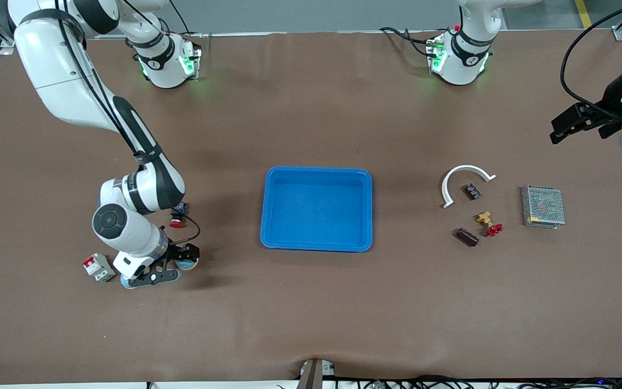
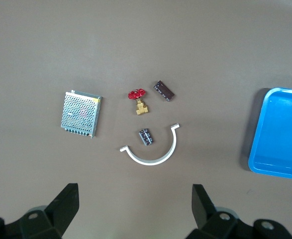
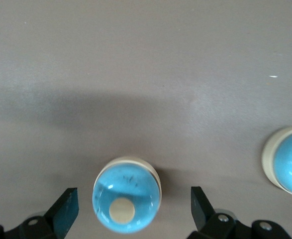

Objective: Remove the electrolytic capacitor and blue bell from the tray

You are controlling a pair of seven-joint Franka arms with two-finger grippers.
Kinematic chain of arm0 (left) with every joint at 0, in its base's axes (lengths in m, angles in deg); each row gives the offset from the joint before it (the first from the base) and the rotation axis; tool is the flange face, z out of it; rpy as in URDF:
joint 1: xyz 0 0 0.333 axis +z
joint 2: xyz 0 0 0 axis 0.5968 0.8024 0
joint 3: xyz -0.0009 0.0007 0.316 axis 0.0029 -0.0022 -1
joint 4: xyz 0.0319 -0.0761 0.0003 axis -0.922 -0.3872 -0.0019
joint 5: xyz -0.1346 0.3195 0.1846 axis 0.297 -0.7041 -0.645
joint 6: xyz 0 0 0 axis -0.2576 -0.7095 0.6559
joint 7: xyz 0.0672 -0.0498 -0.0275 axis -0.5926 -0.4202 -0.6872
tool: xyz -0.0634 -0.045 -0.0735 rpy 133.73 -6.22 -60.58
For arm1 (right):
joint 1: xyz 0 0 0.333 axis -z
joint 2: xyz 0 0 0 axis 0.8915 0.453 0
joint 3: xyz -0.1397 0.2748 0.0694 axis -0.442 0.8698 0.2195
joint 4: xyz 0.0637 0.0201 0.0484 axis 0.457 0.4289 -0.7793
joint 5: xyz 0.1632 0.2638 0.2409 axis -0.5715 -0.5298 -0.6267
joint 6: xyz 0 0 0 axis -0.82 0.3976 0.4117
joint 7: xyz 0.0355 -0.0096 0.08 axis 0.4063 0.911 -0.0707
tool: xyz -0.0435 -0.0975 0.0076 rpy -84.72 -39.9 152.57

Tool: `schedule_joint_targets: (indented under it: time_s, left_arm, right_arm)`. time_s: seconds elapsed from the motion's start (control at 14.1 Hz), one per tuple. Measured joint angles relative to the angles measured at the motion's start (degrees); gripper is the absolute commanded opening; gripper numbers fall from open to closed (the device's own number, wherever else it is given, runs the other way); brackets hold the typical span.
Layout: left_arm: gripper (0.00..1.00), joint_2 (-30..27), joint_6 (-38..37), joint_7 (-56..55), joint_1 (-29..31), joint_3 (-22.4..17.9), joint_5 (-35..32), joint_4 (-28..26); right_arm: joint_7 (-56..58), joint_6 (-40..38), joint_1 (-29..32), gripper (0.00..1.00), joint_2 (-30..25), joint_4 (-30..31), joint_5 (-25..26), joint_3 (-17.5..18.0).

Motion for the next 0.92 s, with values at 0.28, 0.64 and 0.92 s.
schedule_joint_targets:
  time_s: [0.28, 0.64, 0.92]
  left_arm:
    - [1.0, 0.0, 0.0, 0.0, 0.0, 0.0, 0.0, -0.07]
    - [1.0, -0.02, 0.0, 0.0, 0.0, 0.0, 0.0, -0.17]
    - [1.0, -0.02, 0.0, 0.0, 0.0, 0.0, 0.0, -0.18]
  right_arm:
    - [0.0, -16.6, 0.01, 1.0, -7.91, -2.4, 0.0, 0.19]
    - [-0.01, -32.43, 0.05, 1.0, -23.3, -0.14, -1.83, 0.32]
    - [-0.01, -35.0, 1.26, 1.0, -33.26, 6.23, -2.68, 0.3]
